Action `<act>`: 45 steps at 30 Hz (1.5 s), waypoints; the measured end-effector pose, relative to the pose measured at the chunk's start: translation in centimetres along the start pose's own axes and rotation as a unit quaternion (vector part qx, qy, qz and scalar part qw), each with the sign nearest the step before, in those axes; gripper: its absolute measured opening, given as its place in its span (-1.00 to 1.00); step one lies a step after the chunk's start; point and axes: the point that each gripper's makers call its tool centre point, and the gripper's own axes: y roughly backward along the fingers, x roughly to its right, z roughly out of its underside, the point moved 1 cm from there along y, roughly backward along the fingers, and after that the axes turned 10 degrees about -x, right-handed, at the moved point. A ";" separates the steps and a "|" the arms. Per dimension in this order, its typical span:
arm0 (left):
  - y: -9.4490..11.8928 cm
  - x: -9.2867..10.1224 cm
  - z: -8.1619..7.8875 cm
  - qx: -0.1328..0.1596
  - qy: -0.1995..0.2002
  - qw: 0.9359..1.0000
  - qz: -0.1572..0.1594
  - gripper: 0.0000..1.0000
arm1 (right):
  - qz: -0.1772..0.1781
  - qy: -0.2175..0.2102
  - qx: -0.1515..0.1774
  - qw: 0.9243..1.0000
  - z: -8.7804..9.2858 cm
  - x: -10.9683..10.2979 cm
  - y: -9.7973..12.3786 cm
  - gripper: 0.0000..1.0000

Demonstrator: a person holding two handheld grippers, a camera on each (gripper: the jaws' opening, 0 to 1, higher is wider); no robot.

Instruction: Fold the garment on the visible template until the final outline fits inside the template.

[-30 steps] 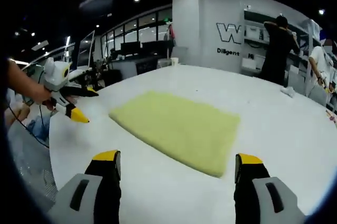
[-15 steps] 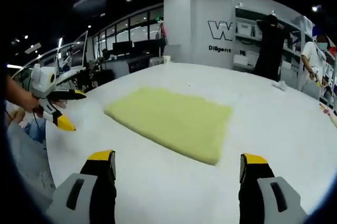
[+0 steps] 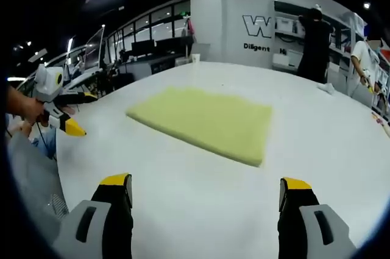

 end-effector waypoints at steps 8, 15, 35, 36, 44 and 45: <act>0.9 -0.8 -0.7 0.010 -0.012 1.000 -0.002 0.98 | -0.004 0.012 0.003 1.000 -1.3 -0.8 0.6 0.98; 1.2 -1.5 -1.6 0.020 -0.016 1.000 -0.006 0.98 | 0.003 0.002 0.019 1.000 -2.4 -0.6 0.7 0.98; 0.0 -0.3 -0.7 0.015 -0.016 1.000 0.021 0.98 | 0.014 -0.005 0.013 1.000 -1.9 -0.6 0.9 0.98; -0.1 0.0 -0.5 0.009 -0.021 0.999 0.026 0.98 | 0.015 -0.009 0.013 1.000 -1.8 -0.6 1.0 0.98; -0.5 1.0 -0.2 0.009 -0.026 0.999 0.034 0.98 | 0.024 -0.022 0.018 0.999 -0.9 0.0 1.7 0.98; -0.6 1.0 -0.2 0.008 -0.026 0.999 0.033 0.98 | 0.026 -0.021 0.018 0.999 -1.0 0.2 1.8 0.98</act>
